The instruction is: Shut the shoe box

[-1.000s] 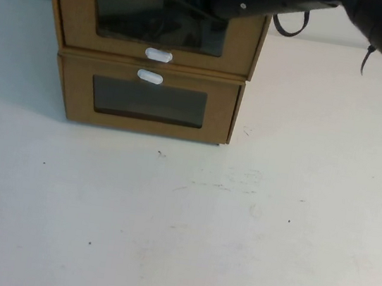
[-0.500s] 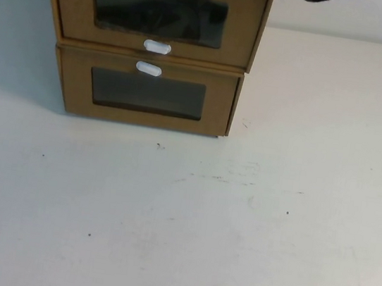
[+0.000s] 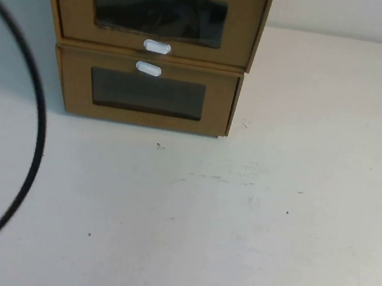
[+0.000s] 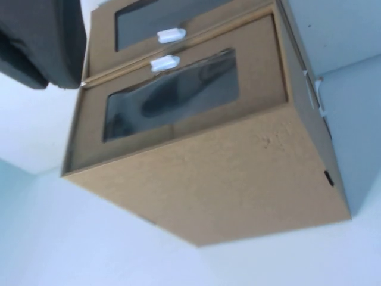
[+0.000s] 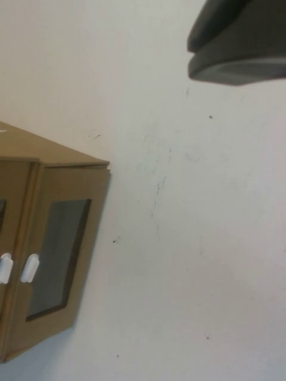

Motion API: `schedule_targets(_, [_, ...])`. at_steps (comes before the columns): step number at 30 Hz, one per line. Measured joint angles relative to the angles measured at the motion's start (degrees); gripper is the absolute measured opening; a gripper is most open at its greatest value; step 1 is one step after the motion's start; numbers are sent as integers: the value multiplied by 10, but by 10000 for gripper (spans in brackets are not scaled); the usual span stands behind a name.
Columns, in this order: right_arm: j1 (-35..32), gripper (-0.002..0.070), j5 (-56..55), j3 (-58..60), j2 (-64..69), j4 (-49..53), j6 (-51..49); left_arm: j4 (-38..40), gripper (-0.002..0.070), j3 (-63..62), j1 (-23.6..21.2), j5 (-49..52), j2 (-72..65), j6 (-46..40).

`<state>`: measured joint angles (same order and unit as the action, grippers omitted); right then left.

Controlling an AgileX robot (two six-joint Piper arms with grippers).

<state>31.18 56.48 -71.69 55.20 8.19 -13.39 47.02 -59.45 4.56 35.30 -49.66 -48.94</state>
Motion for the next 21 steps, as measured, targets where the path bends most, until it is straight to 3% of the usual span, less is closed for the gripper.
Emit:
schedule_targets(5, [0, -11, -62, 149, -146, -4, -19, 55, -5, 134, 0, -22, 152, -42])
schedule_targets(16, [0, -11, -267, 428, -432, 34, -104, 70, -5, 388, 0, -130, 475, -71])
schedule_targets(21, [0, -11, -355, 504, -462, 36, -110, 76, -5, 481, 0, -170, 504, -116])
